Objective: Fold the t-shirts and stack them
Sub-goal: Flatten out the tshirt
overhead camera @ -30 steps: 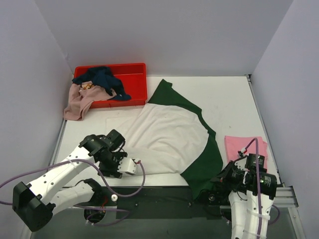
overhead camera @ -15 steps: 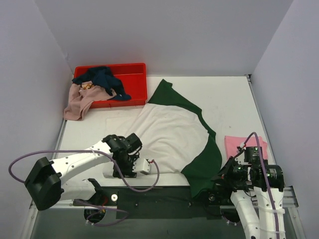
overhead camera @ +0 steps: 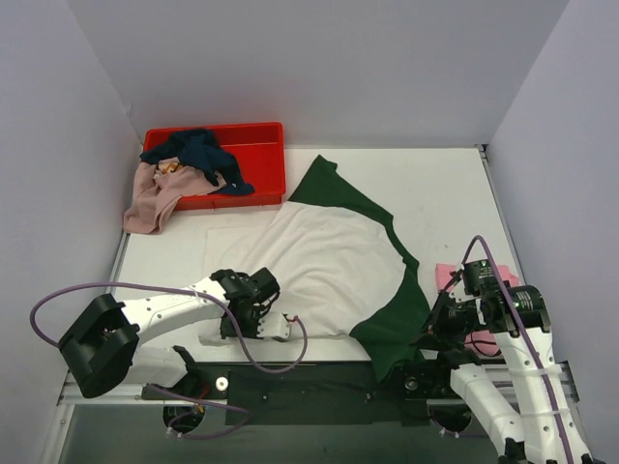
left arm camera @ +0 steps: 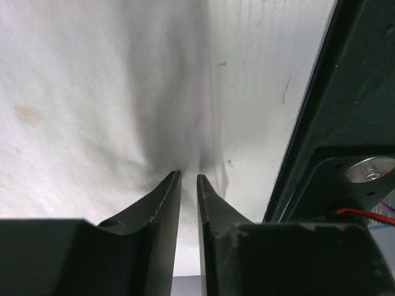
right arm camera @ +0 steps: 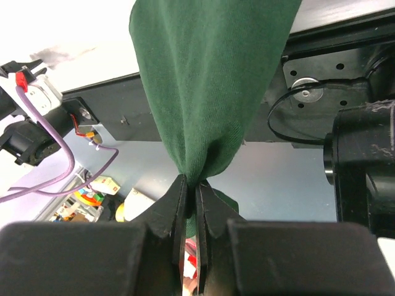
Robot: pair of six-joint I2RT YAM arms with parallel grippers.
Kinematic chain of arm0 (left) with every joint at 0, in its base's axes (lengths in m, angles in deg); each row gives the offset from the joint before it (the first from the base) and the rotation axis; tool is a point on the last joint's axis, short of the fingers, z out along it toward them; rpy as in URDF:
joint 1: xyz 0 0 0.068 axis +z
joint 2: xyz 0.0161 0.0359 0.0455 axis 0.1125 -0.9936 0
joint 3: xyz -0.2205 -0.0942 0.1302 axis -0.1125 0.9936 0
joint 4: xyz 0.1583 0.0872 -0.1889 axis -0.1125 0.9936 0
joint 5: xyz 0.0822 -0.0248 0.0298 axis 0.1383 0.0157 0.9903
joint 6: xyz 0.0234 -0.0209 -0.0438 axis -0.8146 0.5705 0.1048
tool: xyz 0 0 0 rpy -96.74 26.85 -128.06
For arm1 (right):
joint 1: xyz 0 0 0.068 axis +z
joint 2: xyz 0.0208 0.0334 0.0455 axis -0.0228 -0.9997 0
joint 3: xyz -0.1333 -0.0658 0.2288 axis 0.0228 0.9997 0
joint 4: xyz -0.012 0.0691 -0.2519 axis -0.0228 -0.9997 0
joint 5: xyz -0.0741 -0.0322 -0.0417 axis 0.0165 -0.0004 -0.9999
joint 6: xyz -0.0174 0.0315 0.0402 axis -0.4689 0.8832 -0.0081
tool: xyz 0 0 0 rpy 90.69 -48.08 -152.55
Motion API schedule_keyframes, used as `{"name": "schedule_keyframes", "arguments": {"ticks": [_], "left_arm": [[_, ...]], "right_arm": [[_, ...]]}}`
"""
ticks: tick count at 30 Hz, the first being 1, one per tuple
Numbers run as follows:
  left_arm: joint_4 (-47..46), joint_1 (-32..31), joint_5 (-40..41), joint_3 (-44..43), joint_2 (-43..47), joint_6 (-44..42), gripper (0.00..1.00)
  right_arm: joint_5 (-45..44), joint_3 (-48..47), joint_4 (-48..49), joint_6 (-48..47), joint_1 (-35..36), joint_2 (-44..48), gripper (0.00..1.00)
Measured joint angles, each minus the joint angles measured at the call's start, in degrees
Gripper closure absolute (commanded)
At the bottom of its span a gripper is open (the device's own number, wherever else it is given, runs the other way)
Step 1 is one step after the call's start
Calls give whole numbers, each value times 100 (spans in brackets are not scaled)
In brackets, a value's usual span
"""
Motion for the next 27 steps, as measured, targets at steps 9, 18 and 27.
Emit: {"name": "schedule_keyframes", "arguments": {"ticks": [9,18,27], "left_arm": [[33,-256,-396,-160,-422,-361,47],[101,-728,382,-278,-1001,-74,46],[337,-684,1211,-487,-1604,361,47]], "right_arm": [[-271,-603,35,-494,-7,-855,100],[-859,-920,4,-1290,-1091,-1554,100],[-970,-916,282,-1672,-1222,-2251,100]]}}
